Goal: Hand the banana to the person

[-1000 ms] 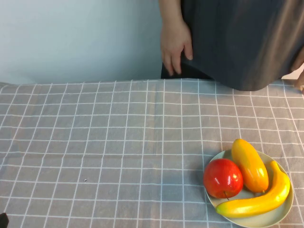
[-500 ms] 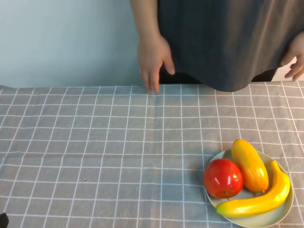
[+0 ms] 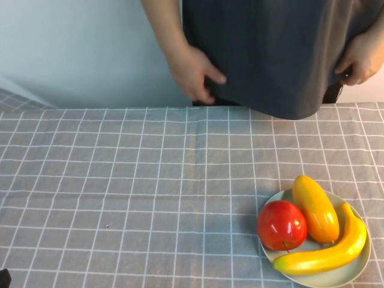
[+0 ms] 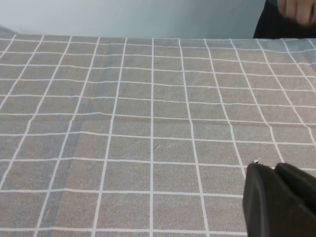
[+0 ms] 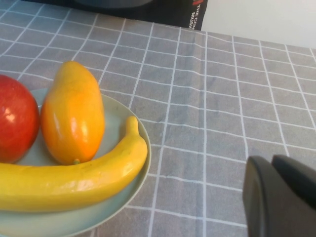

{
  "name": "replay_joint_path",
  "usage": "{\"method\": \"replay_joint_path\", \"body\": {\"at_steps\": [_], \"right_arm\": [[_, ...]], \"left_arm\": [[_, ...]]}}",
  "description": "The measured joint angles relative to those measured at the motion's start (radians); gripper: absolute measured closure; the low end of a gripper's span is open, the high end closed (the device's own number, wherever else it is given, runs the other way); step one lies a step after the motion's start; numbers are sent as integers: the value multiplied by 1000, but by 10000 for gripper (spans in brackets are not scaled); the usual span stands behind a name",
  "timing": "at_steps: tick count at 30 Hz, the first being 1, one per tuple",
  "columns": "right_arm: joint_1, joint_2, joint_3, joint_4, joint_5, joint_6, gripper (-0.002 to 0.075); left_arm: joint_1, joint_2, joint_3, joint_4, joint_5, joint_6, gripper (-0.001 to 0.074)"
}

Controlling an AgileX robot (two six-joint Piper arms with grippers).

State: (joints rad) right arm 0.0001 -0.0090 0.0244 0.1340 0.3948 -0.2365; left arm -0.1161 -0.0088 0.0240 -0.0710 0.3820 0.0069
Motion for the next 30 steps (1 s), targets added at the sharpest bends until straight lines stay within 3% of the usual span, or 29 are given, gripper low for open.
{"method": "replay_joint_path", "body": {"at_steps": [7, 18, 23, 26, 30], "right_arm": [[0, 0, 0, 23, -10, 0, 735], [0, 0, 0, 628, -201, 0, 735], [0, 0, 0, 745, -277, 0, 735], [0, 0, -2, 799, -244, 0, 735], [0, 40, -97, 763, -70, 0, 735]], "left_arm": [[0, 0, 0, 0, 0, 0, 731], [0, 0, 0, 0, 0, 0, 731], [0, 0, 0, 0, 0, 0, 731], [0, 0, 0, 0, 0, 0, 731], [0, 0, 0, 0, 0, 0, 731]]}}
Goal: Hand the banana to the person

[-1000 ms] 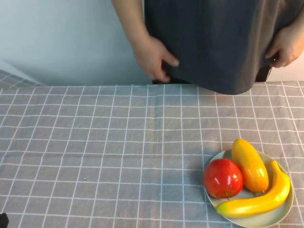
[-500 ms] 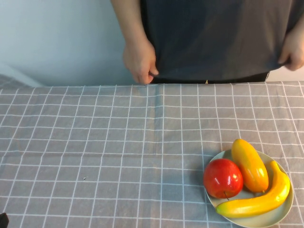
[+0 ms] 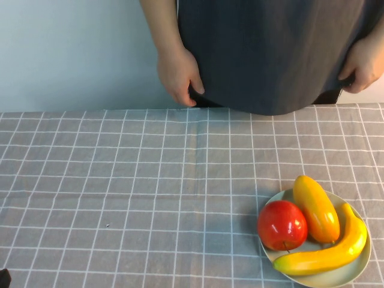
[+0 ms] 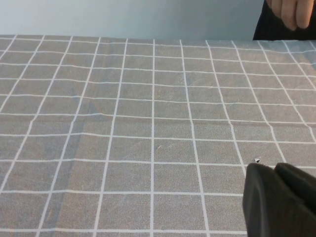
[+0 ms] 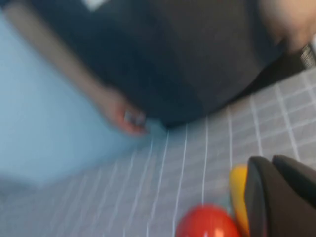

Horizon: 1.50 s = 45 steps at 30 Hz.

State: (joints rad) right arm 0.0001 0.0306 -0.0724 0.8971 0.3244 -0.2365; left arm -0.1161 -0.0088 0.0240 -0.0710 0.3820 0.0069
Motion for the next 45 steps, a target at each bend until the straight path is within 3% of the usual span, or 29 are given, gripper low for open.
{"method": "replay_joint_path", "body": {"at_steps": [8, 15, 19, 29, 32, 36, 39, 45], "right_arm": [[0, 411, -358, -327, 483, 18, 735], [28, 688, -556, -536, 697, -18, 735], [138, 839, -627, -592, 706, -55, 735], [525, 1123, -683, -771, 691, -246, 723], [600, 1186, -683, -843, 661, -291, 650], [631, 1283, -702, -897, 616, -380, 426], [633, 1358, -730, -903, 584, -505, 302], [596, 1497, -796, -912, 517, -715, 269]], "left_arm": [[0, 0, 0, 0, 0, 0, 731], [0, 0, 0, 0, 0, 0, 731], [0, 0, 0, 0, 0, -7, 731], [0, 0, 0, 0, 0, 0, 731], [0, 0, 0, 0, 0, 0, 731], [0, 0, 0, 0, 0, 0, 731], [0, 0, 0, 0, 0, 0, 731], [0, 0, 0, 0, 0, 0, 731]]}}
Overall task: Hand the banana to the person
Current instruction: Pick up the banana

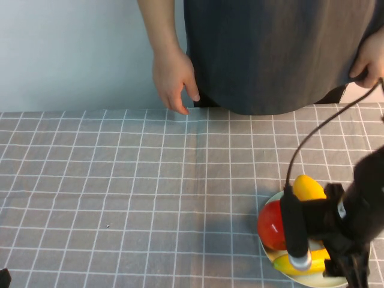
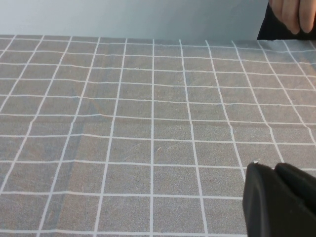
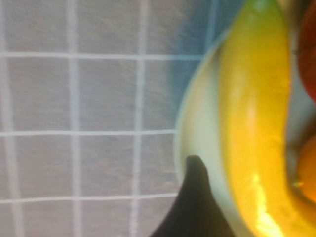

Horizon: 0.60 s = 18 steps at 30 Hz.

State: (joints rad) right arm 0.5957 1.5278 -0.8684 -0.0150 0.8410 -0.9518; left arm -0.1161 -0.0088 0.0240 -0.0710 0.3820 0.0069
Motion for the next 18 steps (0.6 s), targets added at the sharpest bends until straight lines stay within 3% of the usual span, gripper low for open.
{"method": "replay_joint_path", "body": {"at_steps": [18], "right_arm": [[-38, 235, -45, -7, -90, -104, 270]], "left_arm": [[0, 0, 0, 0, 0, -7, 731]]}}
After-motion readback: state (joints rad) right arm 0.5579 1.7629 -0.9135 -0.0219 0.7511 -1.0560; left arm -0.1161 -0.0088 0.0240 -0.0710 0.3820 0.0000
